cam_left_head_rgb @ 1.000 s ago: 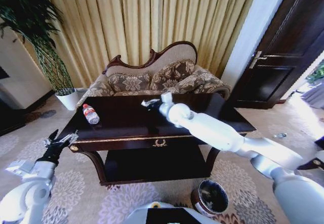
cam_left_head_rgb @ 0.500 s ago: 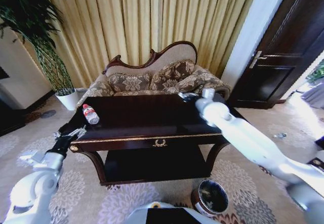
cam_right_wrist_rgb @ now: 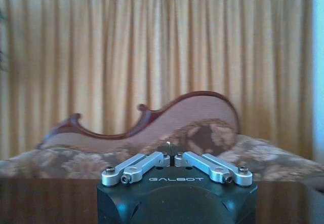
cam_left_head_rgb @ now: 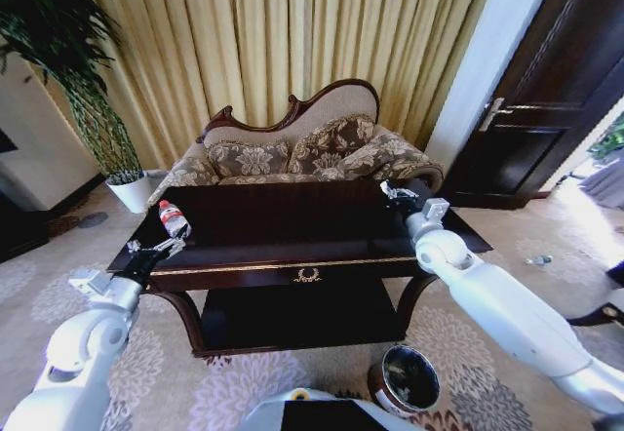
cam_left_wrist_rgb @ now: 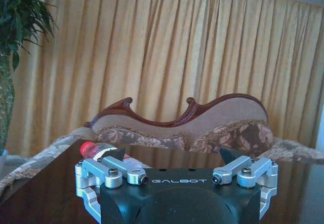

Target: Move to the front of the table and place the trash on the table into the trash bin.

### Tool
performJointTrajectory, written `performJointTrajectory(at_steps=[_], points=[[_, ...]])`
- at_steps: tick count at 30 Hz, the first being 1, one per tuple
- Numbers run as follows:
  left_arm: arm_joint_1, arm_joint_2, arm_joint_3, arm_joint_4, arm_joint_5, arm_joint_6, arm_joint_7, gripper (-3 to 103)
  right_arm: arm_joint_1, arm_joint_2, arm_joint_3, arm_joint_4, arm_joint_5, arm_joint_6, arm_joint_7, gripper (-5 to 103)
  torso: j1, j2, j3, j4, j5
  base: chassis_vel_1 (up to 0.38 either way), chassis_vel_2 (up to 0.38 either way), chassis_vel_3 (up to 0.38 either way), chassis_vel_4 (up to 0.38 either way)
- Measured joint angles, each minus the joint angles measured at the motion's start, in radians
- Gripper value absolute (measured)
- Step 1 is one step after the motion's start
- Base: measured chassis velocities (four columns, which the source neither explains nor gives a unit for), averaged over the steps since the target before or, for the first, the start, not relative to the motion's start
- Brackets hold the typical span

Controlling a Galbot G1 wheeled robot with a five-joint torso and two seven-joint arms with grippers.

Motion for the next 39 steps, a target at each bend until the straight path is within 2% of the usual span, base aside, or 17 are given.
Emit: performJointTrajectory(at_steps=[2,3,4,8,22,39], points=[[-0.001,0.017,-0.005,0.006,-0.028,0.000,0.003,100,-0.017,0.002,0.021,-0.027,-0.017,0.014,-0.079,0,0.000,0.000,0.000,-0.0002,0.0002,0.000,0.000,0.000,0.000],[-0.001,0.017,-0.005,0.006,-0.028,0.000,0.003,100,-0.017,0.002,0.021,-0.027,-0.017,0.014,-0.079,0,0.000,0.000,0.000,-0.0002,0.0002,0.000,0.000,0.000,0.000],[-0.004,0.030,-0.010,0.015,-0.041,-0.003,0.015,100,-0.028,0.004,0.036,-0.044,-0.028,0.017,-0.120,0,0.000,0.000,0.000,-0.0003,0.0002,0.000,0.000,0.000,0.000],[-0.010,0.056,-0.030,0.031,-0.064,-0.006,0.032,100,-0.066,0.016,0.082,-0.057,-0.032,0.013,-0.151,0,0.000,0.000,0.000,-0.0003,0.0001,0.000,0.000,0.000,0.000],[-0.009,0.053,-0.036,0.033,-0.067,-0.011,0.056,100,-0.224,0.031,0.206,0.010,-0.075,0.003,-0.156,0,0.000,0.000,0.000,-0.0003,0.0002,0.082,-0.111,-0.091,0.118],[-0.004,0.033,-0.034,0.032,-0.050,-0.019,0.057,100,-0.234,0.036,0.165,0.028,-0.090,0.025,-0.148,0,0.000,0.000,0.000,-0.0002,0.0000,0.248,-0.249,-0.243,0.231]])
